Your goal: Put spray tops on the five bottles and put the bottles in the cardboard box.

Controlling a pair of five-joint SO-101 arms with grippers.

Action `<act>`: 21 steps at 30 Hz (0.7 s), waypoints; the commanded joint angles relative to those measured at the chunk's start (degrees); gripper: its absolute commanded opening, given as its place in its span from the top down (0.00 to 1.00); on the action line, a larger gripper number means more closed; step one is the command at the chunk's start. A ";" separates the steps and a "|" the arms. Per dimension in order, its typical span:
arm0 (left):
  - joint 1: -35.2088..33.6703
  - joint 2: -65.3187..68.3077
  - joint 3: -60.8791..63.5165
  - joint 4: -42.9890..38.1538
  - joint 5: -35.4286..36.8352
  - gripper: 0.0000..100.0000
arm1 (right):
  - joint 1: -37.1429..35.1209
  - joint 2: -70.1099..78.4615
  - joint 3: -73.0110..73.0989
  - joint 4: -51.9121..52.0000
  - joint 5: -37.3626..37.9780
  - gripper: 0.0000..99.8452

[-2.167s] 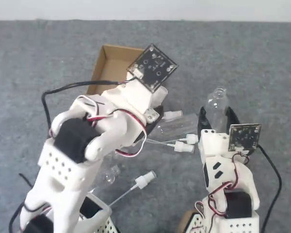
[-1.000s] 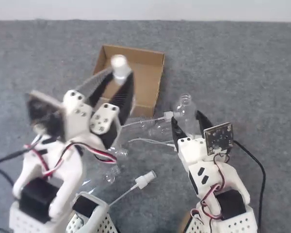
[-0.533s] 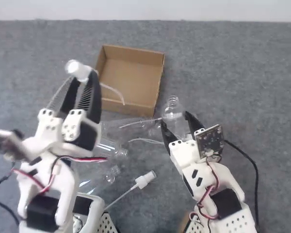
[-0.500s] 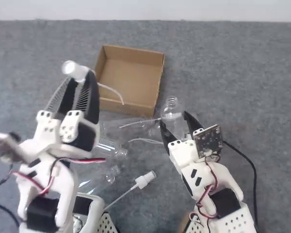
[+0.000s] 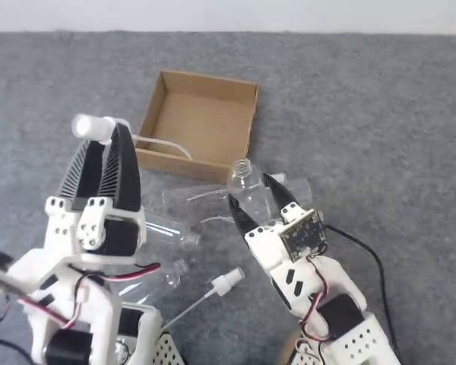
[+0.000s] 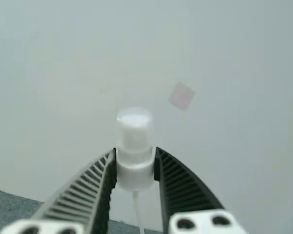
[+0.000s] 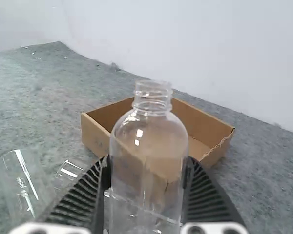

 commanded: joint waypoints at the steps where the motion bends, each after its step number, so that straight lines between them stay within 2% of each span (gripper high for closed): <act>1: 0.18 -1.49 0.04 -1.93 0.88 0.99 | -0.92 -1.10 0.09 -1.54 0.79 0.94; 8: 0.44 -1.93 -0.48 -2.37 0.97 0.99 | -5.67 -1.10 0.88 -1.54 0.79 0.94; 11: 3.08 -2.73 -0.31 -3.34 0.62 0.98 | -6.55 -1.01 1.32 -2.15 0.88 0.94; 16: 8.44 -3.96 -0.48 -3.52 -4.13 0.99 | -6.55 -1.01 1.32 -2.07 0.88 0.94; 21: 9.85 -3.25 0.04 -3.52 -4.92 0.98 | -8.75 -1.01 1.32 -1.63 0.88 0.94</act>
